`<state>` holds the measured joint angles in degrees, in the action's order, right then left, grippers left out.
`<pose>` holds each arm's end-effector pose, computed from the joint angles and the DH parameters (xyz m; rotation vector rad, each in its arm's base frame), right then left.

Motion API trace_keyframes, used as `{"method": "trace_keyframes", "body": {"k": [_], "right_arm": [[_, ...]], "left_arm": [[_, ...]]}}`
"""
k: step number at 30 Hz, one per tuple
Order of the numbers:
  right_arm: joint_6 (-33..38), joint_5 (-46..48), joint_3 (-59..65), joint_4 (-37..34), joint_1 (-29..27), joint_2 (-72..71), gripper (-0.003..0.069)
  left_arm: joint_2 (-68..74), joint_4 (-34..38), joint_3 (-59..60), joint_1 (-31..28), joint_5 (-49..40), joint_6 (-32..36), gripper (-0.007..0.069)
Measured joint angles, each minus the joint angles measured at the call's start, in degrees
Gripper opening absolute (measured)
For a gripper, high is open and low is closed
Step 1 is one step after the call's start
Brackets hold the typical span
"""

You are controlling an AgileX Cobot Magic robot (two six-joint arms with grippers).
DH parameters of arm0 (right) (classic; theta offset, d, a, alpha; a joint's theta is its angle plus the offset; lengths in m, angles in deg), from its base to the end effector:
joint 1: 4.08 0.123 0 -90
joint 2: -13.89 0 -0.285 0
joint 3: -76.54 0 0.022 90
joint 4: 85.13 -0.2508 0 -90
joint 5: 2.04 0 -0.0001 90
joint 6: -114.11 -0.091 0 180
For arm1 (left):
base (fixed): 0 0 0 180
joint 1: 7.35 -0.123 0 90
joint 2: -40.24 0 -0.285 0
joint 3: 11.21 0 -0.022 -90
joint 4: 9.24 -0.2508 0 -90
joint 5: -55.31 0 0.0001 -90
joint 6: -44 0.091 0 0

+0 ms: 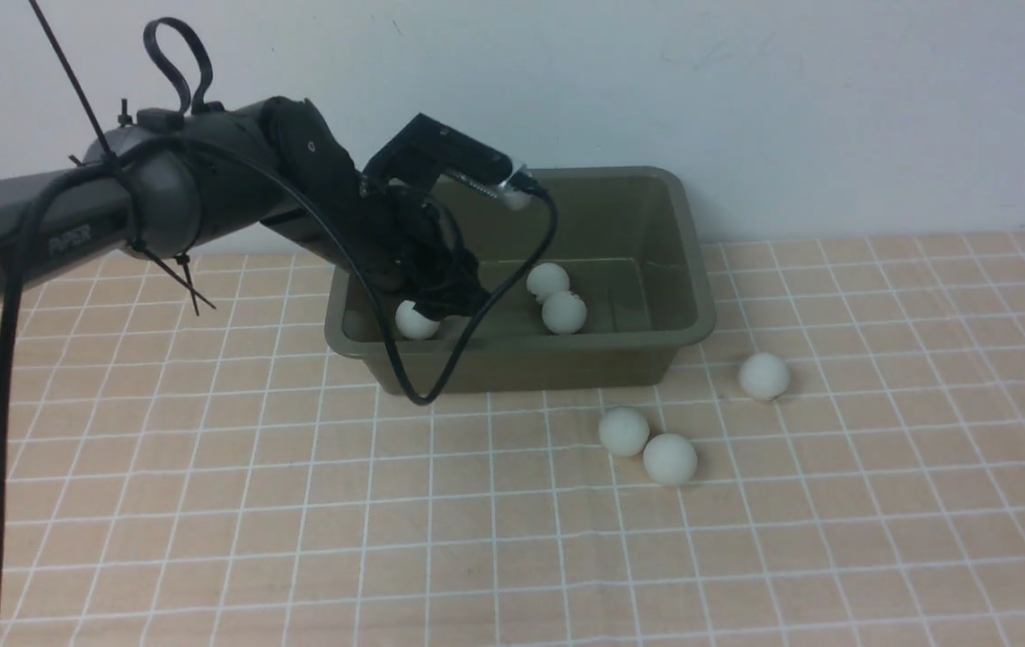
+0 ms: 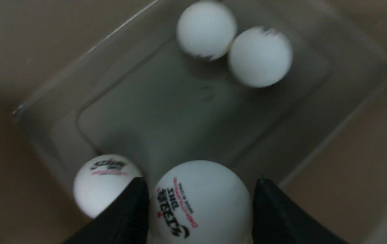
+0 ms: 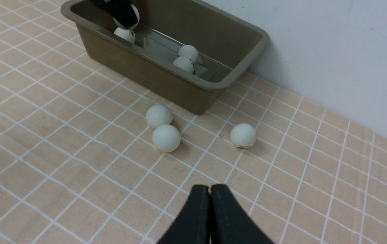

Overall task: Put the table tennis balls into the box on the light coffee tablecloth.
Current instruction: 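Drop the ball into the bin, then reach for and grasp a ping pong ball on the table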

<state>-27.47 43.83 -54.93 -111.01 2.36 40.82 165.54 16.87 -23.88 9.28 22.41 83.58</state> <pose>0.0556 0.0350 0.2953 -0.6509 1.9364 0.1838 0.4326 -0.1520 0.2090 0.8174 2.3394 -0.2961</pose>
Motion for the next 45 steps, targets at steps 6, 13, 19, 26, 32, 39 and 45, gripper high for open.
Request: {"method": "trace_keyframes", "body": {"k": [6,13,19,26,32,39,45], "right_arm": [[-0.12,0.0,0.0,0.0,0.0,0.0,-0.0013],[-0.07,0.0,0.0,0.0,0.0,0.0,-0.0013],[0.04,0.0,0.0,-0.01,0.0,0.0,-0.0013],[0.04,-0.02,0.0,-0.01,0.0,0.0,-0.0013],[0.04,-0.07,0.0,-0.01,0.0,0.0,-0.0013],[1.22,-3.05,0.0,-3.01,0.0,0.22,-0.0013],[6.74,-0.71,-2.59,-8.07,0.0,9.12,-0.0013]], "left_arm": [[-1.55,0.55,-5.39,-0.73,-13.62,-1.34,0.0384],[-9.78,0.62,-16.02,-0.6,-29.64,-4.53,0.0339],[-15.77,-0.59,-19.85,-0.56,-37.65,-9.52,0.0206],[-23.33,-12.26,-16.28,-0.56,-38.69,-13.55,0.0017],[-32.55,-19.79,-7.84,-0.56,-38.73,-17.57,-0.0067],[-45.34,-24.58,13.81,-0.56,-34.18,-21.83,-0.0069],[-54.72,-22.3,28.79,-0.56,-21.01,-22.61,-0.0069]]}}
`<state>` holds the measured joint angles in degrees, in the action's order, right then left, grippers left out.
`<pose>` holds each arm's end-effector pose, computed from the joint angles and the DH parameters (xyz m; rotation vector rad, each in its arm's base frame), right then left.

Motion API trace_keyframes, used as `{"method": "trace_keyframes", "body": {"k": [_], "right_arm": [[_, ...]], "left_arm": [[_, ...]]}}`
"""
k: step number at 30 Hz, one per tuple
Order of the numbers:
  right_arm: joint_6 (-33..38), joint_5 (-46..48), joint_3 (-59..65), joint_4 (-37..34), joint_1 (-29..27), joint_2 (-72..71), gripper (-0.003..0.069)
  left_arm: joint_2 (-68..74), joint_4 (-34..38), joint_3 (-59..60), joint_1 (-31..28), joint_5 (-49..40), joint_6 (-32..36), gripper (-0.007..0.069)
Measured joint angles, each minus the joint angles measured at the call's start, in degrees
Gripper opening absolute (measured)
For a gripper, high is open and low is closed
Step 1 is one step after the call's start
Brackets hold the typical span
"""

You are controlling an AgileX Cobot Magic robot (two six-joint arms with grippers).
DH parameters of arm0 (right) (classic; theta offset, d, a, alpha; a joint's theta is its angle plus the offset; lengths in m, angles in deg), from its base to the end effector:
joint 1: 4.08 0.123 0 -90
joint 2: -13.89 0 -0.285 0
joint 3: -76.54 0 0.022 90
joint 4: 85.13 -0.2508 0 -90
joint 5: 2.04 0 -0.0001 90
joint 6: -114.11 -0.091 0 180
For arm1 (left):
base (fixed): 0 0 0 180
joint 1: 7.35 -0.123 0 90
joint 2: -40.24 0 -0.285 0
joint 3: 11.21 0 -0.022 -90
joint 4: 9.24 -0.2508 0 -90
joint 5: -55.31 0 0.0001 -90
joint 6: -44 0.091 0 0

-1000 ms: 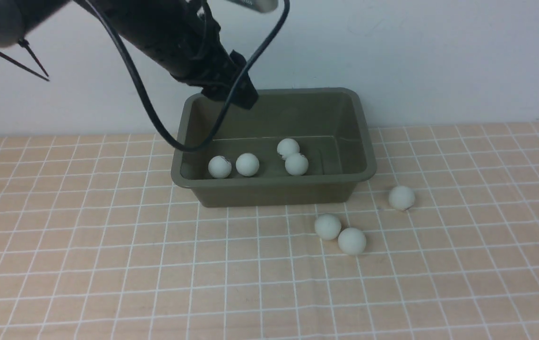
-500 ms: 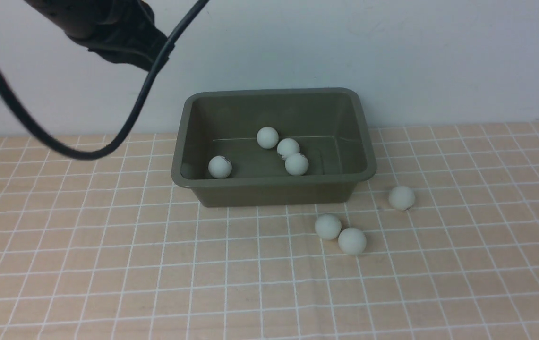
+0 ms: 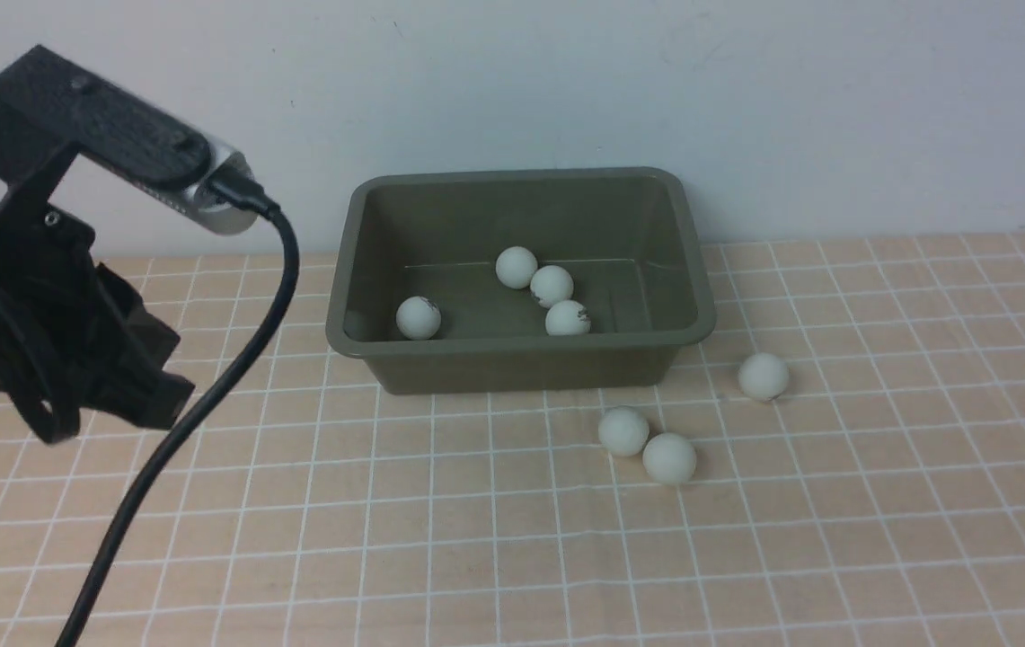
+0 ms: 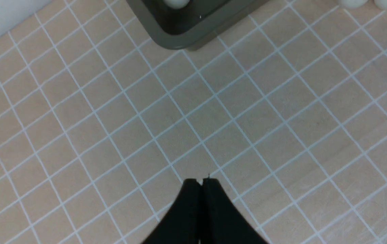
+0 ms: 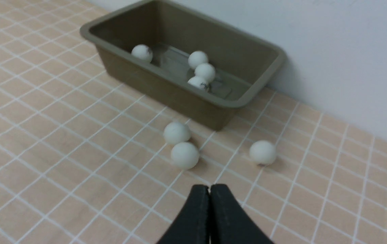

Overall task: Put the table tennis balls into the box on the light coffee tablecloth.
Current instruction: 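Reach for and grasp a ping pong ball on the table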

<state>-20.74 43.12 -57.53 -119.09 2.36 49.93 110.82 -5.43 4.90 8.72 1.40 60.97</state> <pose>0.0812 0.0455 0.3034 -0.7025 1.9673 0.2918 0.2024 -0.0634 0.3580 0.6739 2.3582 -0.0762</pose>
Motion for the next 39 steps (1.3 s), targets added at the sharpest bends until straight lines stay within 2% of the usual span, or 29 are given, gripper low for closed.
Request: {"method": "trace_keyframes", "body": {"k": [6,13,16,17,20,21,22,23,24,25,28,32,39], "right_arm": [[1.74,2.5,-8.54,-0.71,0.0,19.36,-0.0013],[-6.01,3.73,-25.85,1.09,0.0,47.28,-0.001],[-7.39,4.52,-31.56,2.35,0.0,54.61,0.0008],[-7.59,5.08,-33.56,2.9,0.0,57.97,0.0023],[-7.68,7.05,-41.4,5.7,0.0,67.76,0.0155],[-7.68,7.1,-41.4,5.84,0.0,68.2,0.0165],[-6.76,7.47,-43.92,6.8,0.0,71.49,0.0246],[-6.37,7.6,-44.51,6.98,0.0,72.25,0.0267],[-4.57,8.56,-47.1,7.26,0.0,75.51,0.0349],[-4.09,9.06,-48.17,7.37,0.0,76.87,0.0395],[-3.77,10.36,-51.44,7.47,0.0,80.79,0.0477],[-4.59,10.34,-54.99,8.27,0.0,84.44,0.0512],[-4.64,8.49,-56.21,10.49,0.0,86.06,0.048]], "left_arm": [[-3.85,0.6,3.65,0.0,2.06,-0.35,-0.0069],[-3.91,3.89,3.89,0.0,0.8,-0.4,-0.0069],[-3.91,5.41,3.89,0.0,0.7,-0.4,-0.0069],[-3.91,5.95,3.89,0.0,0.7,-0.4,-0.0069],[-3.91,7.27,3.89,0.0,0.7,-0.4,-0.0069],[-3.91,7.27,3.89,0.0,0.7,-0.4,-0.0069],[-3.91,7.37,3.89,0.0,0.7,-0.4,-0.0069],[-3.91,7.43,3.89,0.0,0.7,-0.4,-0.0069],[-3.91,7.44,3.89,0.0,0.7,-0.35,-0.0069],[-3.91,7.5,3.89,0.0,0.7,-0.35,-0.0069],[-3.91,7.5,3.89,0.0,0.7,0.16,-0.0069],[-3.91,7.5,3.89,0.0,0.7,0.6,-0.0069],[-3.91,7.5,3.89,0.0,0.7,0.65,-0.0069]]}}
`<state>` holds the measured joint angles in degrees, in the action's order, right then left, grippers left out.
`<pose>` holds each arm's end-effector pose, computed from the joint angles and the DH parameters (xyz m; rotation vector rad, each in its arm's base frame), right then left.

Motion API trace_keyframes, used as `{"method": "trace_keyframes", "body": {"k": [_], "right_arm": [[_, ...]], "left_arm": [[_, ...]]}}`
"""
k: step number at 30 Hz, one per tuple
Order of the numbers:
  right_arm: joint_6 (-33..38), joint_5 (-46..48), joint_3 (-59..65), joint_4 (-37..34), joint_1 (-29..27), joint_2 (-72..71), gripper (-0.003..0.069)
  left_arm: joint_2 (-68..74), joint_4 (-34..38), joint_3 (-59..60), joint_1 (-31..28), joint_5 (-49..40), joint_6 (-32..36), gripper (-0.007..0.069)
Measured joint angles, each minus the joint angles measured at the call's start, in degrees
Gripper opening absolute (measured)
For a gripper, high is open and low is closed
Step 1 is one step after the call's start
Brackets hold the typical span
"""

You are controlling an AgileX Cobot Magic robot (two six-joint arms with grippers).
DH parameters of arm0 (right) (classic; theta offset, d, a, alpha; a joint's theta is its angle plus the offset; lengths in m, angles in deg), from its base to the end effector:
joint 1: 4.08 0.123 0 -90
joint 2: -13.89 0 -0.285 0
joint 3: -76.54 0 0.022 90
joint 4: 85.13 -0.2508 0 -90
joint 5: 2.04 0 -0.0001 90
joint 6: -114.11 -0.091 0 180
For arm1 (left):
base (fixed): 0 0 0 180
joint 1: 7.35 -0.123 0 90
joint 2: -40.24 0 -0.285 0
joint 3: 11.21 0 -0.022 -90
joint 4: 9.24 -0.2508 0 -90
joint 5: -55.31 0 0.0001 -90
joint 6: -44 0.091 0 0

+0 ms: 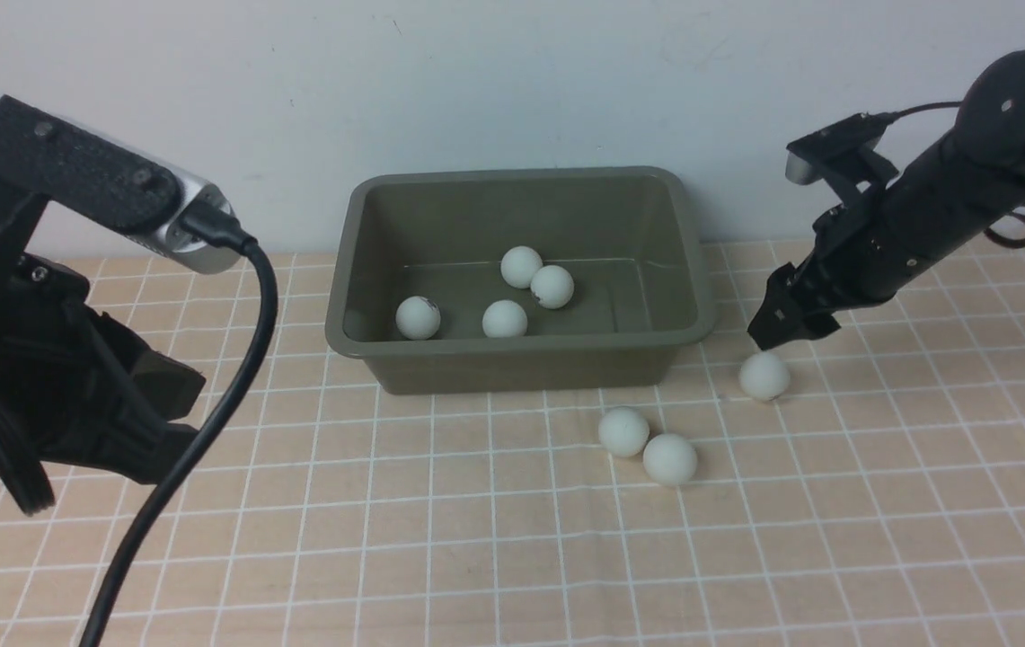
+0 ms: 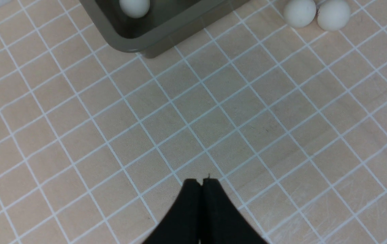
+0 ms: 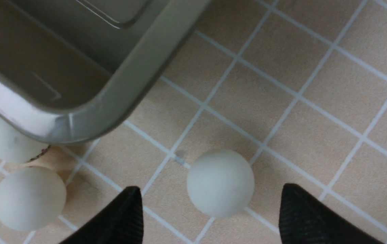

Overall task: Put the table tennis balls into the box on the light coffee tablecloth.
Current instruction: 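Reach for and grasp a ping pong ball on the table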

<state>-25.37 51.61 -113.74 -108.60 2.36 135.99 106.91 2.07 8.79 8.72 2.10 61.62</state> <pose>0.4115 0.0759 0.2092 -0.8416 2.6423 0.3797 0.1831 -0.0676 0.3530 0.6336 2.3471 -0.2333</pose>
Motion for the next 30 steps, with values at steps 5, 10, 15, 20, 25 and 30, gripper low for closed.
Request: {"method": "trace_keyframes", "body": {"k": [5,10,15,20,25,30], "right_arm": [[0.61,-0.95,-0.07,0.54,0.0,1.99,0.047],[1.75,-2.29,-0.07,0.32,0.0,4.25,0.047],[2.67,-3.03,-0.07,-0.76,0.0,6.08,0.047],[3.74,-3.45,-0.24,-2.43,0.0,7.49,0.0469],[3.09,-3.91,-0.3,-2.37,0.0,8.37,0.0395],[0.48,-0.96,-3.7,1.9,0.0,5.88,0.0351]], "left_arm": [[0.0,0.67,0.0,0.0,0.0,0.0,-0.0069],[0.0,1.71,0.0,0.0,0.0,0.0,-0.0069],[0.0,2.37,0.0,0.0,0.0,0.0,-0.0069],[0.0,2.53,0.0,0.0,0.0,0.0,-0.0069],[0.0,2.53,0.0,0.0,0.0,0.0,-0.0069],[0.0,2.53,0.0,0.0,0.0,0.0,-0.0069]]}}
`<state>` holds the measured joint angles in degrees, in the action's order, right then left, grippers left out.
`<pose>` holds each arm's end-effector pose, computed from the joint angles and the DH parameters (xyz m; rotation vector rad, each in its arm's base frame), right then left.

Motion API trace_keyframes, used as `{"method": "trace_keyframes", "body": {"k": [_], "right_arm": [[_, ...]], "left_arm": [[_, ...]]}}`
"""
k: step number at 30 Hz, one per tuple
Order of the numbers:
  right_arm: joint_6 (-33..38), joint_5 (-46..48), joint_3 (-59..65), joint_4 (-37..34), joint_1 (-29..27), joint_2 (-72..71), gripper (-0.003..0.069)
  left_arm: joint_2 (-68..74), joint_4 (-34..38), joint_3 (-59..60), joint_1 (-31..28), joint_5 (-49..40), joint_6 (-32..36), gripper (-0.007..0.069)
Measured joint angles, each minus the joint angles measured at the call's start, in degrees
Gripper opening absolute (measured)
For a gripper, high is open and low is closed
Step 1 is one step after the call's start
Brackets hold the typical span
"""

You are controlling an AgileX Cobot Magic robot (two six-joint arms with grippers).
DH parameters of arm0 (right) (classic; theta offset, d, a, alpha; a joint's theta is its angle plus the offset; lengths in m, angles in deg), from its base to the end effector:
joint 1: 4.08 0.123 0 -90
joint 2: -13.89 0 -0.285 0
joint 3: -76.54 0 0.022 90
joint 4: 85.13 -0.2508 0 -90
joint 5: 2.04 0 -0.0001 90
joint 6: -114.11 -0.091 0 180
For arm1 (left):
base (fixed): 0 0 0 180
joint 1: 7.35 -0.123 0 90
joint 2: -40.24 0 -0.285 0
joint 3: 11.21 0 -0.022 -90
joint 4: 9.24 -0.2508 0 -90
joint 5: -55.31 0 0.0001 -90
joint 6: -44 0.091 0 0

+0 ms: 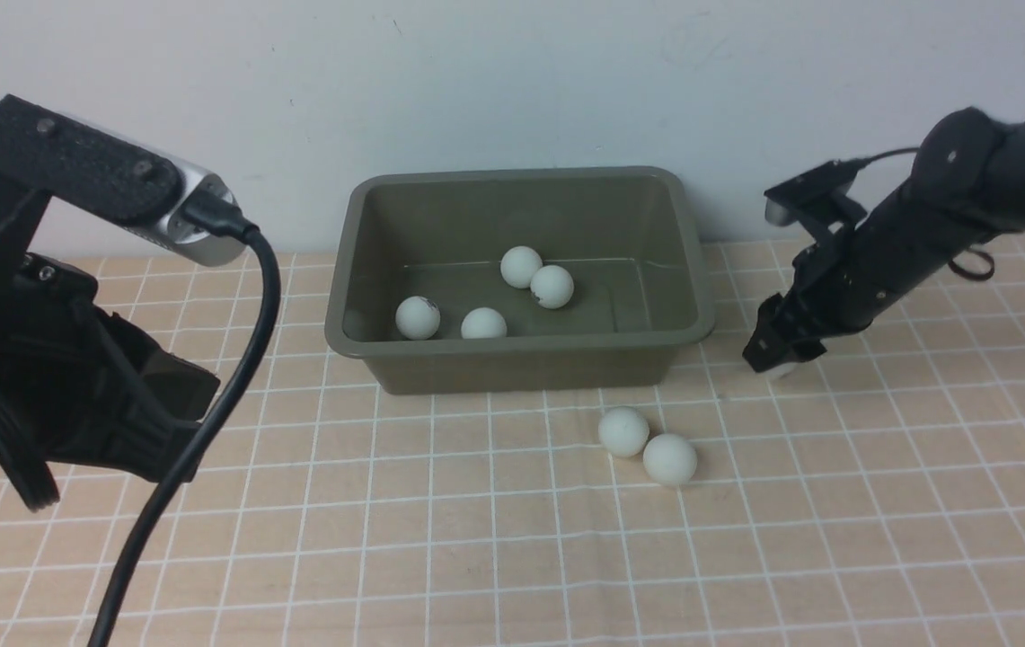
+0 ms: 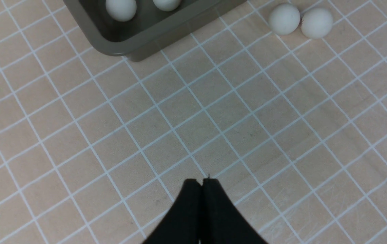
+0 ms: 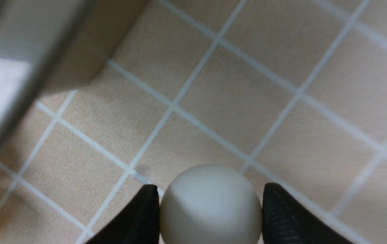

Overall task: Put the table tennis balls into the box on the light coffee tablecloth.
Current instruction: 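Reach for and grasp a ping pong ball on the table, then release the ping pong ball into the bin and lift the gripper away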

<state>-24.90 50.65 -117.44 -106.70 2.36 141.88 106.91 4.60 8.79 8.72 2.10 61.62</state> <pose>0.4306 0.0754 0.1817 -0.8733 2.6672 0.3433 0.1822 -0.0707 0.3537 0.6163 2.3468 -0.2880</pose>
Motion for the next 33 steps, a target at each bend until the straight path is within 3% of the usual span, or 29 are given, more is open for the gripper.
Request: {"method": "trace_keyframes", "body": {"k": [5,9,13,16,22,27,33], "right_arm": [[-1.25,5.91,-8.56,-1.38,0.0,-3.6,0.0351],[4.01,10.63,-13.75,-17.38,0.0,-2.58,0.0351],[10.58,13.7,-14.15,-26.45,1.39,1.16,0.0351],[12.28,11.79,-14.15,-23.85,4.08,4.02,0.0351],[9.26,3.74,-14.15,-11.08,9.03,4.07,0.0365],[3.76,1.65,-14.09,-7.91,9.27,-1.77,0.0437],[2.29,2.61,-14.09,-4.62,8.66,-13.03,0.0454]], "left_arm": [[0.0,0.02,0.0,0.0,0.0,0.0,-0.0069],[0.0,0.02,0.0,0.0,0.0,0.0,-0.0069],[0.0,0.02,0.0,0.0,0.0,0.0,-0.0069],[0.0,0.02,0.0,0.0,0.0,0.0,-0.0069],[0.0,0.02,0.0,0.0,0.0,0.0,-0.0069],[0.0,0.02,0.0,0.0,0.0,0.0,-0.0069],[0.0,0.02,0.0,0.0,0.0,0.0,-0.0069]]}}
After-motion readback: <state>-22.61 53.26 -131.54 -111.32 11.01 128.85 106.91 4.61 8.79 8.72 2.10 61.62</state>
